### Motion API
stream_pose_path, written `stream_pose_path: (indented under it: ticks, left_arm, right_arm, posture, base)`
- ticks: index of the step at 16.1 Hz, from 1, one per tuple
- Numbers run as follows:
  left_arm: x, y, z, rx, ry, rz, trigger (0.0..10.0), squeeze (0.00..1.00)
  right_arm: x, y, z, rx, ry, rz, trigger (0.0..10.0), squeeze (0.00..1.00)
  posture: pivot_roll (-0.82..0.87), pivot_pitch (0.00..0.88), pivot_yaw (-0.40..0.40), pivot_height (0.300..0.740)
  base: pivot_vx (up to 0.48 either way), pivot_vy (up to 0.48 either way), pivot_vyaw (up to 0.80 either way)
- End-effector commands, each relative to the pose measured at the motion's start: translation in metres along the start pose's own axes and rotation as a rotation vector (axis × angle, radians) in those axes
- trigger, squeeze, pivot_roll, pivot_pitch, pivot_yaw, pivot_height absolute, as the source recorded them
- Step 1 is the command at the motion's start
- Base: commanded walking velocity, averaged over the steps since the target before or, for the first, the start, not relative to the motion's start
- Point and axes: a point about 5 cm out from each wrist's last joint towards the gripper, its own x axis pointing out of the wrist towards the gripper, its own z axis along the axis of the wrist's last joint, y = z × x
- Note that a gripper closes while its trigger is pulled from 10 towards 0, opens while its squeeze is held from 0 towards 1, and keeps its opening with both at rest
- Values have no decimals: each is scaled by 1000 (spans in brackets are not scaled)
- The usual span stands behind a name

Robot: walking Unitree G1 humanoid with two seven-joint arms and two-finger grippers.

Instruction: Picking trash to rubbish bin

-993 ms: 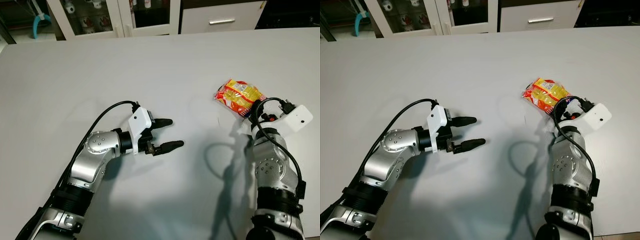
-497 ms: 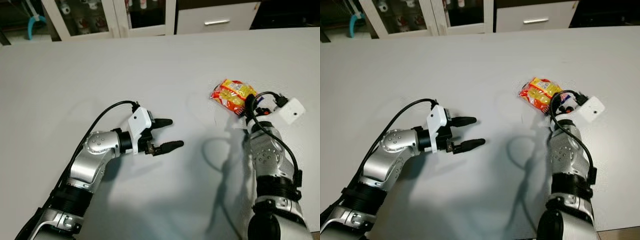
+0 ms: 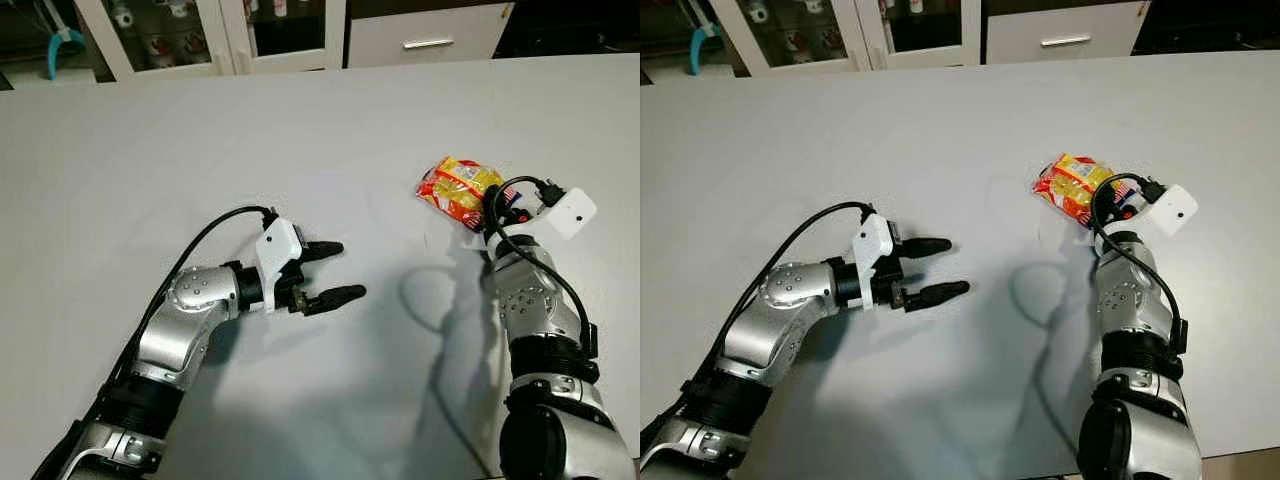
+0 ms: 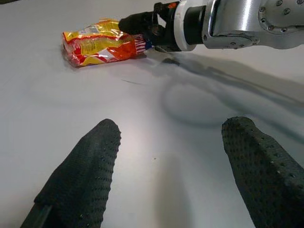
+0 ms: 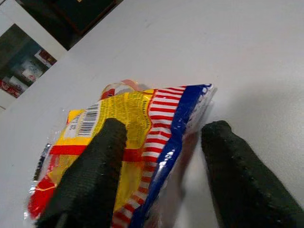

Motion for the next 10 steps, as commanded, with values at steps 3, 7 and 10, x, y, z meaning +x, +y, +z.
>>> stream_pose_path:
  ticks: [3, 7, 10]
  left_arm:
    - [0, -3, 2, -4, -12, -6, 10000, 0]
    - [0, -4, 2, -7, -10, -6, 10000, 0]
    - [0, -4, 2, -9, -8, -6, 10000, 0]
  right_arm:
    - [-6, -14, -34, 1, 145, -52, 0, 0]
    - [-7, -20, -37, -4, 148, -63, 0, 0]
    - [-7, -23, -39, -9, 153, -71, 0, 0]
  posture:
    - [265, 252, 25, 740]
    - [264, 255, 28, 740]
    - [268, 255, 26, 740]
  base:
    - [0, 0, 0]
    - [0, 0, 0]
    - [0, 0, 0]
